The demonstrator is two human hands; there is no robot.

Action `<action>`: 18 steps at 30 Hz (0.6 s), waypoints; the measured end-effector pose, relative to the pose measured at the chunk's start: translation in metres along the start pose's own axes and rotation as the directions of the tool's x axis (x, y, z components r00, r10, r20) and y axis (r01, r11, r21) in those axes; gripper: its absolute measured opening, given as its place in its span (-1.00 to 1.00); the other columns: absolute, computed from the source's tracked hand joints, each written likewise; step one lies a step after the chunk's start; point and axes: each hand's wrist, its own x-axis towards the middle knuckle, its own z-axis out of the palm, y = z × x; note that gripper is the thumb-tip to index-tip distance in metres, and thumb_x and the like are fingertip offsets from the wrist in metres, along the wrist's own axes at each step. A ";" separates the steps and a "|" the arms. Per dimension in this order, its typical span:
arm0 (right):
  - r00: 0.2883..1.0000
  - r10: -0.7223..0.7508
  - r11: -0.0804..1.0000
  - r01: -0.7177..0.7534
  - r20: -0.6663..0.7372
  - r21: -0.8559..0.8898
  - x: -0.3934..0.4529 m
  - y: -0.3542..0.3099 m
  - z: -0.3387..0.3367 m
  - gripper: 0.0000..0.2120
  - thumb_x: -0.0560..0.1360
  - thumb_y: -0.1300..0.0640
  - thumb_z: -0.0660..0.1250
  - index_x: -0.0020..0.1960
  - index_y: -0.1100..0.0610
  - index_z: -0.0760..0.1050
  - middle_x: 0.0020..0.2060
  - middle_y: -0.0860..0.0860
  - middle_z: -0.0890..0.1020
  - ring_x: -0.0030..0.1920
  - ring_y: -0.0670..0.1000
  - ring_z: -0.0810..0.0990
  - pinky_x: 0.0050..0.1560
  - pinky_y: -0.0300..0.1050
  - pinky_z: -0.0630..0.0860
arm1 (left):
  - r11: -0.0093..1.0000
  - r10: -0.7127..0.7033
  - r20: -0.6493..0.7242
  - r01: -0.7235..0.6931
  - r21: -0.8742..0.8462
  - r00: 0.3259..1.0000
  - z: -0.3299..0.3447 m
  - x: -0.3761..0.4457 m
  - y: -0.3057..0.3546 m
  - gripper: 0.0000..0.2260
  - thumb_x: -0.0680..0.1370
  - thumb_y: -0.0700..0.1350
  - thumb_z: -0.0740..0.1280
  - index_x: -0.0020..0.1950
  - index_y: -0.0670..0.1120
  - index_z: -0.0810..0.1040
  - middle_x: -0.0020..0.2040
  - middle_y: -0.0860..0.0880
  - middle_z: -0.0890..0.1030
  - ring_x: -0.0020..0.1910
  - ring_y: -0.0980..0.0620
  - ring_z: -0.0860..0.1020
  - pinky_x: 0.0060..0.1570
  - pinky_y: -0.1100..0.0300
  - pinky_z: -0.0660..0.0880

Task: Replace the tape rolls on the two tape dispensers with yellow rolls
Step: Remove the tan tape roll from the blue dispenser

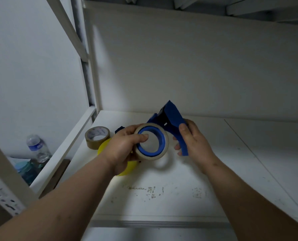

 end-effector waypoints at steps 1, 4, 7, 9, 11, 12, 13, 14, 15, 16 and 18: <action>0.999 0.007 1.000 -0.006 0.035 -0.031 0.002 0.000 -0.008 -0.71 0.57 -0.16 0.11 0.25 -0.12 0.37 0.00 0.03 0.63 -0.19 0.04 0.66 -0.15 -0.03 0.59 | 1.000 -0.015 0.008 0.015 -0.010 1.000 -0.005 0.000 0.002 -0.83 0.55 -0.21 0.35 -0.03 -0.01 0.71 -0.42 -0.03 0.53 -0.45 0.01 0.51 -0.33 0.09 0.59; 0.992 0.041 0.997 -0.033 0.117 -0.076 0.002 0.003 -0.019 -0.69 0.58 -0.11 0.13 0.31 -0.12 0.39 0.10 -0.10 0.61 -0.10 -0.03 0.68 -0.05 -0.12 0.57 | 0.991 -0.091 -0.002 0.090 -0.095 0.996 -0.012 -0.004 0.003 -0.80 0.55 -0.06 0.37 -0.24 -0.01 0.73 -0.46 0.00 0.44 -0.52 0.07 0.43 -0.47 0.23 0.49; 0.992 0.027 0.998 -0.018 0.124 -0.068 0.002 0.009 -0.019 -0.67 0.60 -0.04 0.14 0.35 -0.08 0.38 0.15 -0.09 0.59 0.03 -0.04 0.63 -0.03 -0.26 0.53 | 0.955 -0.267 0.008 0.266 -0.131 0.964 -0.012 -0.006 0.000 -0.71 0.44 0.17 0.42 -0.33 -0.01 0.67 -0.46 0.00 0.45 -0.50 0.05 0.46 -0.39 0.17 0.52; 0.993 0.028 0.994 -0.016 0.113 -0.112 0.002 0.015 -0.020 -0.70 0.60 0.00 0.17 0.32 -0.07 0.41 0.16 -0.09 0.58 0.11 -0.05 0.58 0.08 -0.25 0.48 | 0.912 -0.377 0.040 0.378 -0.158 0.925 -0.014 -0.008 -0.002 -0.67 0.37 0.20 0.44 -0.35 -0.05 0.66 -0.48 -0.02 0.51 -0.55 0.02 0.51 -0.47 0.19 0.52; 0.994 0.028 0.977 -0.005 0.106 -0.211 0.003 0.020 -0.020 -0.77 0.59 0.02 0.19 0.22 -0.10 0.49 0.08 -0.12 0.61 0.10 -0.08 0.57 0.06 -0.24 0.46 | 0.878 -0.419 0.074 0.425 -0.222 0.905 -0.017 -0.010 -0.006 -0.68 0.42 0.14 0.43 -0.33 -0.11 0.67 -0.48 -0.06 0.56 -0.57 0.00 0.54 -0.53 0.21 0.53; 0.995 0.028 0.961 -0.001 0.092 -0.278 0.003 0.022 -0.018 -0.78 0.59 0.03 0.19 0.19 -0.09 0.51 0.06 -0.12 0.62 0.08 -0.07 0.57 0.01 -0.26 0.45 | 0.870 -0.419 0.083 0.426 -0.247 0.904 -0.018 -0.010 -0.009 -0.69 0.44 0.10 0.43 -0.33 -0.12 0.68 -0.47 -0.07 0.58 -0.56 0.00 0.55 -0.52 0.21 0.54; 0.998 0.015 0.928 0.008 0.059 -0.372 0.004 0.023 -0.017 -0.77 0.58 0.02 0.21 0.20 -0.05 0.51 0.07 -0.09 0.61 0.09 -0.05 0.55 0.01 -0.24 0.45 | 0.865 -0.412 0.087 0.420 -0.273 0.907 -0.018 -0.011 -0.012 -0.70 0.45 0.06 0.42 -0.33 -0.14 0.70 -0.46 -0.08 0.60 -0.55 0.00 0.57 -0.50 0.19 0.56; 1.000 -0.022 0.872 0.024 0.011 -0.489 0.006 0.025 -0.015 -0.73 0.57 0.01 0.23 0.23 0.01 0.50 0.12 -0.02 0.59 0.12 0.00 0.52 0.06 -0.17 0.44 | 0.862 -0.403 0.090 0.410 -0.298 0.911 -0.018 -0.011 -0.015 -0.71 0.47 0.03 0.41 -0.32 -0.15 0.72 -0.43 -0.09 0.62 -0.52 -0.01 0.59 -0.46 0.15 0.60; 0.997 -0.072 0.796 0.031 -0.043 -0.604 0.007 0.027 -0.014 -0.69 0.55 0.00 0.25 0.26 0.06 0.49 0.15 0.05 0.55 0.15 0.07 0.49 0.11 -0.07 0.44 | 0.859 -0.395 0.086 0.401 -0.319 0.915 -0.017 -0.010 -0.017 -0.70 0.50 0.01 0.39 -0.31 -0.15 0.73 -0.39 -0.11 0.64 -0.49 -0.03 0.61 -0.42 0.10 0.62; 0.988 -0.122 0.731 0.022 -0.099 -0.682 0.007 0.028 -0.012 -0.66 0.53 -0.01 0.27 0.25 0.09 0.48 0.14 0.10 0.53 0.14 0.12 0.47 0.11 -0.01 0.45 | 0.859 -0.386 0.073 0.387 -0.335 0.920 -0.015 -0.010 -0.020 -0.68 0.53 -0.01 0.36 -0.30 -0.16 0.74 -0.36 -0.12 0.66 -0.46 -0.05 0.63 -0.39 0.06 0.63; 0.970 -0.163 0.715 -0.010 -0.180 -0.699 0.004 0.025 -0.005 -0.69 0.52 0.00 0.29 0.20 0.11 0.46 0.02 0.09 0.54 -0.01 0.12 0.52 -0.04 0.00 0.49 | 0.863 -0.355 0.032 0.340 -0.373 0.934 -0.010 -0.008 -0.025 -0.64 0.58 -0.05 0.32 -0.31 -0.16 0.74 -0.31 -0.14 0.67 -0.42 -0.08 0.64 -0.40 0.05 0.62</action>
